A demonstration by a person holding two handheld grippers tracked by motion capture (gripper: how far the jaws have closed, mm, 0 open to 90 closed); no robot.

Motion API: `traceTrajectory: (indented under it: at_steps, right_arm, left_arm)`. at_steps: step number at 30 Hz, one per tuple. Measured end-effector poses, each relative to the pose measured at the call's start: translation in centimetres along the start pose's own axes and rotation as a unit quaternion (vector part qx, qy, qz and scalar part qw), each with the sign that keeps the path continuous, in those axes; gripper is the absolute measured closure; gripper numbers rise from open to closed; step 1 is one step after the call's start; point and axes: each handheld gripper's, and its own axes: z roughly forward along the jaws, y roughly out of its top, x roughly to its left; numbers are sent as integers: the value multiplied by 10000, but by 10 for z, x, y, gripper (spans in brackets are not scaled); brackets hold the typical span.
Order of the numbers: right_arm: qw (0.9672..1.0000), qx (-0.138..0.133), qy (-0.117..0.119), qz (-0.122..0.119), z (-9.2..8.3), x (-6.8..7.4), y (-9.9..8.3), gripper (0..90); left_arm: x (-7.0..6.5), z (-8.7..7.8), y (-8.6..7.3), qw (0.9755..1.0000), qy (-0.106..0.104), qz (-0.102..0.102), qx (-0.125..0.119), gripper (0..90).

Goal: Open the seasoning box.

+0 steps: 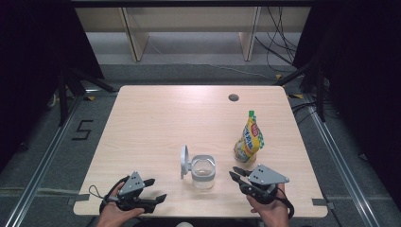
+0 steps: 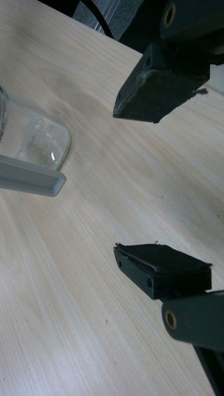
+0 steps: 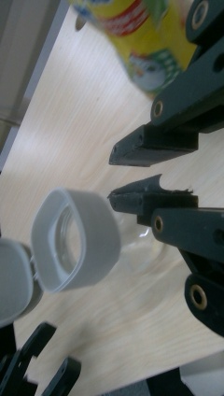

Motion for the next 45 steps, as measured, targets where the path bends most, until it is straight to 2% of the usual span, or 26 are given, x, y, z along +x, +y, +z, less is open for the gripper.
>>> traceTrajectory:
  at_steps: [1,4,5,7,8,9,12,13,14,16,17,20,21,22,23,24,25,28,30,31,34,36,37,39,44,45]
  right_arm:
    - [10000,40,11,54,-2,-4,-3,746]
    - [9998,44,-171,126,-7,-8,-7,732]
    - [9990,114,-239,363,-9,-9,-10,712]
    - [9988,150,-288,361,-10,-10,-11,703]
    - [9984,152,-447,296,-11,-12,-13,688]
    - [9980,218,-486,329,-11,-14,-15,665]
    - [9970,237,-658,326,-12,-17,-16,635]
    - [9950,266,-753,598,-13,-16,-16,590]
    - [9950,266,-753,598,-13,-16,-16,590]
    - [9954,164,-887,322,-11,-22,-17,552]
    - [9935,186,-1013,491,-11,-24,-18,490]
    - [9912,234,-1108,681,-10,-27,-21,452]
    - [9907,148,-1189,651,-9,-28,-21,441]
    - [9897,249,-1244,664,-9,-29,-22,425]
    - [9892,242,-1287,660,-7,-31,-23,406]
    - [9889,178,-1309,673,-5,-34,-24,385]
    - [9873,161,-1418,697,-2,-37,-24,364]
    - [9859,172,-1517,679,3,-40,-24,345]
    - [9860,167,-1471,764,10,-41,-23,331]
    - [9847,192,-1567,733,14,-43,-23,316]
    - [9839,185,-1581,816,18,-45,-22,303]
    - [9829,181,-1642,819,23,-49,-21,293]
    - [9817,79,-1707,845,27,-53,-20,292]
    - [9806,23,-1766,848,31,-55,-19,292]
    - [9802,-109,-1809,800,39,-57,-17,302]
    - [9783,-103,-1877,870,41,-57,-15,299]
  left_arm:
    - [-2,1,0,9998,-56,-124,-125,276]
    - [-2,1,0,9999,-48,-110,-80,276]
    - [-2,1,0,9999,-15,-109,-62,276]
    - [-1,1,0,10000,1,1,-22,276]
    - [0,1,0,10000,-15,61,1,276]
    - [-2,1,-1,10000,-19,-90,-8,276]
    - [0,1,-1,10000,-17,-21,-62,276]
    - [-1,1,-1,9998,-66,-147,-67,276]
    - [-1,2,-2,9996,-125,-183,-180,276]
    - [-1,2,-2,9997,-122,-177,-130,276]
    - [-1,1,-2,9998,-112,-144,-90,276]
    - [-1,1,-2,9998,-112,-140,-94,276]
    - [-1,2,-2,9998,-113,-150,-105,276]
    - [-1,2,-2,9998,-112,-149,-109,275]
    - [-1,2,-2,9997,-107,-174,-120,275]
    - [1,1,-2,10000,-52,-25,-20,275]
    - [-1,3,-2,9998,-87,-69,-133,275]
    - [1,1,-2,10000,-55,-30,-51,275]
    - [-2,1,-2,9998,-87,-187,-47,275]
    - [-1,2,-3,9999,-45,-108,-31,275]
    - [-1,1,-3,9999,-44,-89,17,275]
    - [-3,2,-3,9997,-91,-212,-80,275]
    - [0,0,-3,10000,-21,-40,82,275]
    - [-1,1,-4,9999,-47,-138,-20,275]
    - [-1,1,-4,9999,-15,-148,-59,275]
    - [-1,1,-5,9999,-2,-126,-27,275]
